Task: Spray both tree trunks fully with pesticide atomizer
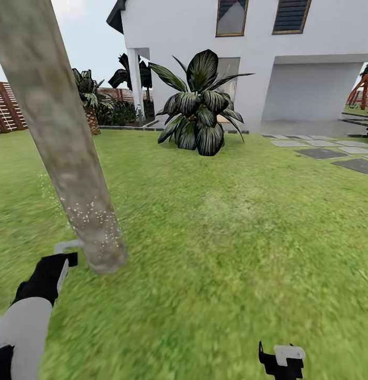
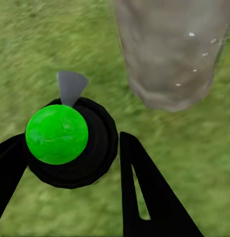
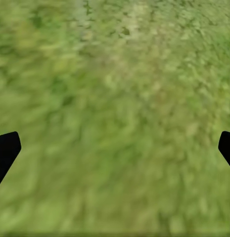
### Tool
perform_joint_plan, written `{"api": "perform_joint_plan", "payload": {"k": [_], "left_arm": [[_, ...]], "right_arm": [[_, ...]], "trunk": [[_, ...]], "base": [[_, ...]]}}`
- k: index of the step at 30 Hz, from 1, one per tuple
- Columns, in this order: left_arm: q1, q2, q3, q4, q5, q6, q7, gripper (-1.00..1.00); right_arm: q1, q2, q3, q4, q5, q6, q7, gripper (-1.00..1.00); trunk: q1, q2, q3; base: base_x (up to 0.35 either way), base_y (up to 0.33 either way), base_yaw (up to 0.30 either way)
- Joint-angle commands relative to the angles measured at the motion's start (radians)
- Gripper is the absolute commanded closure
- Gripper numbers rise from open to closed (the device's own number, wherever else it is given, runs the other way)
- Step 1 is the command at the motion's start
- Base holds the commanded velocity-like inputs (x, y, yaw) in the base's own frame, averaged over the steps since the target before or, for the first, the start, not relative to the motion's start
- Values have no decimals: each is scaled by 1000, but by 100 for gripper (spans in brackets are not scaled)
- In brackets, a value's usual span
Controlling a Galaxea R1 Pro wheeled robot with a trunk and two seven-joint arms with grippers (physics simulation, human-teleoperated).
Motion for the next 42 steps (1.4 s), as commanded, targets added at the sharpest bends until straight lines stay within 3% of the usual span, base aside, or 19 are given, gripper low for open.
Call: {"api": "perform_joint_plan", "payload": {"k": [1,4,7,11,15,19,21,23,26,29,31,33,35,36,37,42], "left_arm": [[21,13,28,0,8,-32,-1,100],[86,2,42,5,8,-96,2,100],[99,-58,44,13,5,-107,3,100],[100,-78,44,16,7,-108,2,100],[101,-75,45,14,4,-108,2,100],[136,-9,51,14,4,-109,0,100],[149,-5,46,14,4,-109,0,100],[153,-23,41,15,6,-109,1,100],[150,-92,6,3,7,-108,3,100],[143,-111,-18,-3,7,-105,5,100],[143,-102,-16,-4,8,-104,5,100],[143,-78,-13,-4,7,-106,5,100],[144,-33,-11,-5,10,-103,4,100],[145,2,-11,-5,11,-103,3,100],[147,11,-12,-4,11,-104,3,100],[164,-1,-17,15,12,-108,2,100]], "right_arm": [[0,1,0,0,0,0,0,-100],[0,1,0,0,0,0,0,-100],[0,1,0,0,0,0,0,-100],[0,1,0,0,0,0,0,-100],[0,1,0,0,0,0,0,-100],[0,1,0,0,0,0,0,-100],[0,1,0,0,0,0,1,-100],[0,1,0,0,0,0,0,-100],[0,1,0,0,0,0,0,-100],[0,1,0,0,0,0,0,-100],[0,1,0,0,0,0,0,-100],[0,1,0,0,0,0,0,-100],[0,1,0,0,0,0,0,-100],[0,1,0,0,0,0,0,-100],[0,1,0,0,0,0,0,-100],[0,1,0,0,0,0,0,-100]], "trunk": [[0,0,0],[0,0,0],[0,0,0],[0,0,0],[0,0,0],[0,0,0],[0,0,0],[0,0,0],[0,0,0],[0,0,0],[0,0,0],[0,0,0],[0,0,0],[0,0,0],[0,0,0],[0,0,0]], "base": [[0,0,0],[60,0,0],[287,0,0],[333,0,0],[170,0,0],[10,0,0],[1,0,0],[0,0,0],[0,0,0],[0,0,0],[0,0,0],[0,0,0],[0,0,0],[0,0,0],[0,0,0],[0,0,0]]}}
